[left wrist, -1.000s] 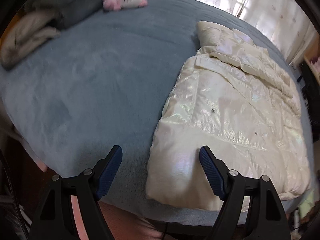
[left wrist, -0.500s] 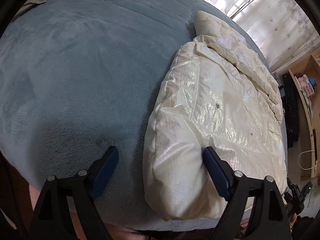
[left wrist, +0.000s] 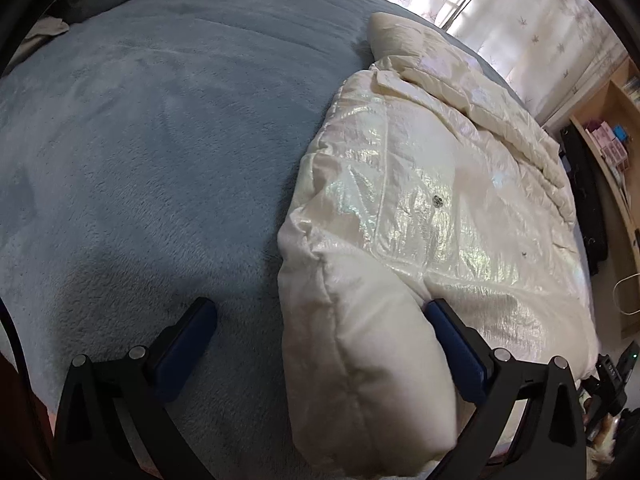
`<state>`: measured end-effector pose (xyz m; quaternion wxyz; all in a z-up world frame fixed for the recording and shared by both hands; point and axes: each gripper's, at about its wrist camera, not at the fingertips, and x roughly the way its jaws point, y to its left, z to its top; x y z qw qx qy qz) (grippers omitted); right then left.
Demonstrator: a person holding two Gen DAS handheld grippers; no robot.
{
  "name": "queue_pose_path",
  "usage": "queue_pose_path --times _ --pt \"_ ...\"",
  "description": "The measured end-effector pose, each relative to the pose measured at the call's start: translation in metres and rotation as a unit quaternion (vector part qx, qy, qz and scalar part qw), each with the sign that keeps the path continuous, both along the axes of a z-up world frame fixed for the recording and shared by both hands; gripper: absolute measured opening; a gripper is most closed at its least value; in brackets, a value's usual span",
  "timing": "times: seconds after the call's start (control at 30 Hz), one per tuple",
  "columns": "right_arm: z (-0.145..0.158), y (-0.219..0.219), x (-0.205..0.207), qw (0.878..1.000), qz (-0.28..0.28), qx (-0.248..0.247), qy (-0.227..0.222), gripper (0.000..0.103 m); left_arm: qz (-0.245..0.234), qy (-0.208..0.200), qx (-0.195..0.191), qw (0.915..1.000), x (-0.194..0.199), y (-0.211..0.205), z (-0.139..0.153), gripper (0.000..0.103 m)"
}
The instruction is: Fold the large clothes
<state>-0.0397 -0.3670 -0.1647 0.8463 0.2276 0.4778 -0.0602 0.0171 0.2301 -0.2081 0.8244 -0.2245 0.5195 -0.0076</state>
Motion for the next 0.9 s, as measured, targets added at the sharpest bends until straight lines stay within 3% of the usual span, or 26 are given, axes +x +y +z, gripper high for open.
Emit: queue_pose_path --times 0.1,0.13,0.2,0.23,0.27,0.3,0.4,0.63,0.77,0.9 --pt "0.000 0.004 0.002 1.000 0.004 -0.015 0.007 0.073 -0.006 0.003 -0.004 1.0000 0.002 -0.007 0.003 0.101" --pt "0.000 0.005 0.003 1.000 0.007 -0.014 0.008 0.065 -0.010 0.002 -0.010 0.9999 0.002 -0.010 0.004 0.098" --pt "-0.001 0.006 0.005 1.000 0.014 0.011 0.008 0.047 -0.016 0.000 -0.022 0.9996 0.000 -0.017 0.008 0.075" --pt "0.000 0.006 0.005 1.000 0.015 0.024 0.007 0.036 -0.016 0.000 -0.022 0.9996 0.000 -0.020 0.010 0.069" --pt "0.000 0.007 0.005 0.999 0.014 0.029 0.007 0.030 -0.016 -0.001 -0.023 0.9996 0.000 -0.023 0.012 0.049" --pt "0.004 0.008 0.005 0.999 0.009 0.030 0.006 0.028 -0.017 0.000 -0.030 0.9994 0.000 -0.025 0.015 0.033" --pt "0.018 0.017 0.003 1.000 0.009 0.005 -0.003 0.022 0.000 -0.004 -0.046 0.9989 -0.001 -0.027 0.028 0.014" --pt "0.083 0.020 -0.015 0.997 0.012 0.005 -0.080 0.018 0.028 -0.076 -0.051 0.9954 -0.024 -0.023 0.095 0.009" --pt "0.122 0.029 -0.031 0.993 0.025 -0.003 -0.114 0.018 0.024 -0.099 -0.050 0.9936 -0.036 -0.025 0.128 0.009" --pt "0.152 0.027 -0.052 0.990 0.032 0.003 -0.139 0.018 0.020 -0.107 -0.073 0.9914 -0.058 -0.019 0.164 0.009"
